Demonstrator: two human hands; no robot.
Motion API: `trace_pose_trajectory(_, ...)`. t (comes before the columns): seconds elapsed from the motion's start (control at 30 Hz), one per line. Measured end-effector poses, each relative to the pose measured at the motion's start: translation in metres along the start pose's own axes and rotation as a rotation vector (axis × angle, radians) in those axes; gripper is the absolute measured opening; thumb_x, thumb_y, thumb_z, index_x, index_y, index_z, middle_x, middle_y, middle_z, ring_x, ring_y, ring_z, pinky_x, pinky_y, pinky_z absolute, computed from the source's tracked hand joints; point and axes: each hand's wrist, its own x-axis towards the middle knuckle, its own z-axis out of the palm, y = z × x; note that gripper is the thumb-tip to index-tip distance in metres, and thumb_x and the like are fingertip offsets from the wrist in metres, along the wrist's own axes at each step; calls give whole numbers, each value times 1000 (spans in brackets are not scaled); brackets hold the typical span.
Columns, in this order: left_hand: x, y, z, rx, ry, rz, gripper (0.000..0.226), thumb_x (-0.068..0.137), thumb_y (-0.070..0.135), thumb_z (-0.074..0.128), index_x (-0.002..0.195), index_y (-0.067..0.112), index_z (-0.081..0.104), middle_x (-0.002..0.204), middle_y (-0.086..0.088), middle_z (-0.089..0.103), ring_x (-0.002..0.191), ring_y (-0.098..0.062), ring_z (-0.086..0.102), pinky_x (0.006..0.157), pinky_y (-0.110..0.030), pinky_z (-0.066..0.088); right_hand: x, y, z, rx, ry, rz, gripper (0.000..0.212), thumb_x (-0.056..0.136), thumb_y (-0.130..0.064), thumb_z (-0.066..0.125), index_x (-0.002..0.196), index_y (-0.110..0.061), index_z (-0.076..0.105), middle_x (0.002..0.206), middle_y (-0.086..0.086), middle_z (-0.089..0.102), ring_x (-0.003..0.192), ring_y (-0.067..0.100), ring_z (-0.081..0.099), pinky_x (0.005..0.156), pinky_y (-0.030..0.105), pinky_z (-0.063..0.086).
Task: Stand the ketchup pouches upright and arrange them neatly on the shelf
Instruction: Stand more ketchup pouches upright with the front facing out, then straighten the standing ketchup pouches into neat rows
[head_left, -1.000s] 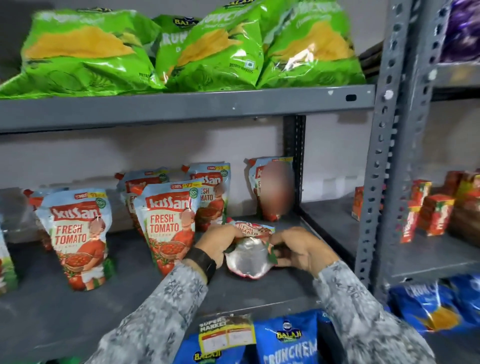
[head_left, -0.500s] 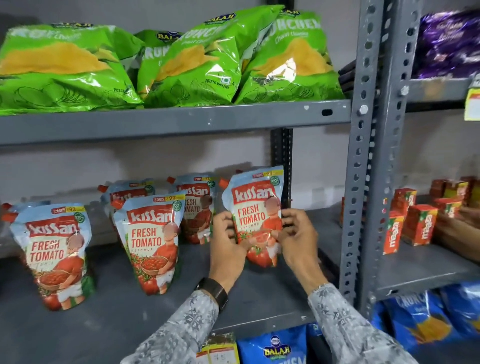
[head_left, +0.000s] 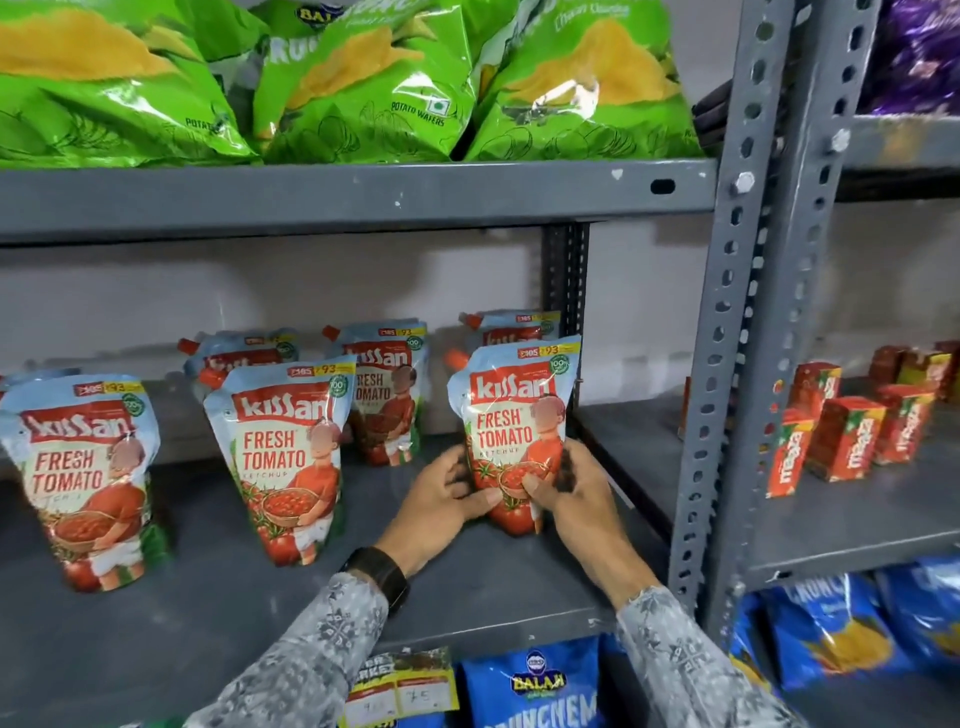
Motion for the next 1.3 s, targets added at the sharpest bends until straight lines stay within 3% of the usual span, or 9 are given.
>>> trace_pose_trajectory(0.13, 3, 2, 23, 24, -36, 45, 53, 88, 7, 76, 131, 32, 57, 130, 2, 69, 115, -13, 69, 89, -22, 58, 2, 1, -4, 0, 176, -16, 49, 90, -8, 74, 132, -30, 60, 117, -6, 73, 103, 3, 68, 83, 26, 57)
trace_pose_trajectory(0.43, 4, -2, 39, 109, -21, 93, 53, 90, 16, 75, 135, 36, 55, 131, 9, 69, 122, -12, 65, 109, -37, 51, 0, 5, -7, 65, 225, -7, 54, 93, -7, 67, 137, -36, 56, 122, -5, 72, 111, 12, 68, 94, 36, 57)
trace_pose_trajectory(0.6, -2, 0, 39, 151, -3, 93, 51, 92, 19, 73, 140, 28, 58, 130, 9, 69, 119, -11, 66, 99, -24, 54, -1, 6, -8, 142, 244, 22, 53, 91, -9, 71, 135, -36, 59, 117, -13, 72, 109, 7, 69, 93, 35, 58)
trace_pose_trajectory(0.73, -22, 6, 21, 239, -13, 31, 56, 91, 25, 74, 144, 26, 56, 131, 4, 64, 113, -8, 68, 88, -13, 52, -12, 8, -11, 96, 311, 30, 60, 86, -8, 75, 140, -27, 55, 128, -2, 68, 117, 13, 66, 101, 44, 57)
trace_pose_trajectory(0.9, -76, 8, -49, 296, 67, 74, 49, 88, 34, 76, 135, 36, 63, 125, 18, 69, 108, 6, 69, 82, -10, 55, -40, 5, -3, 46, 427, -99, 29, 82, -2, 76, 96, -27, 69, 83, -1, 69, 79, 18, 64, 87, 63, 58)
trace_pose_trajectory(1.0, -108, 8, -102, 245, 296, 139, 30, 89, 30, 74, 116, 41, 71, 109, 19, 76, 98, 1, 74, 79, -21, 59, -59, -9, 41, 49, 264, -158, 30, 76, -9, 75, 86, -36, 71, 74, 6, 71, 68, 11, 63, 71, 50, 59)
trace_pose_trajectory(1.13, -118, 6, -158, 304, 660, 203, 26, 89, 27, 75, 105, 40, 60, 98, 14, 69, 86, -4, 68, 74, -30, 60, -56, -30, 127, 116, -101, -115, 45, 75, -4, 84, 103, -36, 66, 83, -5, 66, 75, 14, 62, 78, 46, 60)
trace_pose_trajectory(1.2, -111, 6, -177, 346, 671, 163, 51, 84, 27, 80, 122, 40, 47, 117, 10, 57, 99, -4, 60, 80, -24, 53, -51, -34, 164, 62, -246, -55, 65, 71, -13, 93, 120, -35, 58, 105, -7, 64, 88, 10, 63, 87, 41, 60)
trace_pose_trajectory(1.3, -94, 5, -200, 232, 420, 21, 95, 83, 17, 82, 154, 34, 21, 142, 5, 46, 125, -14, 52, 102, -37, 48, -42, -30, 199, 10, -381, 0, 85, 68, -13, 94, 134, -38, 46, 126, -6, 64, 114, 5, 63, 87, 19, 53)
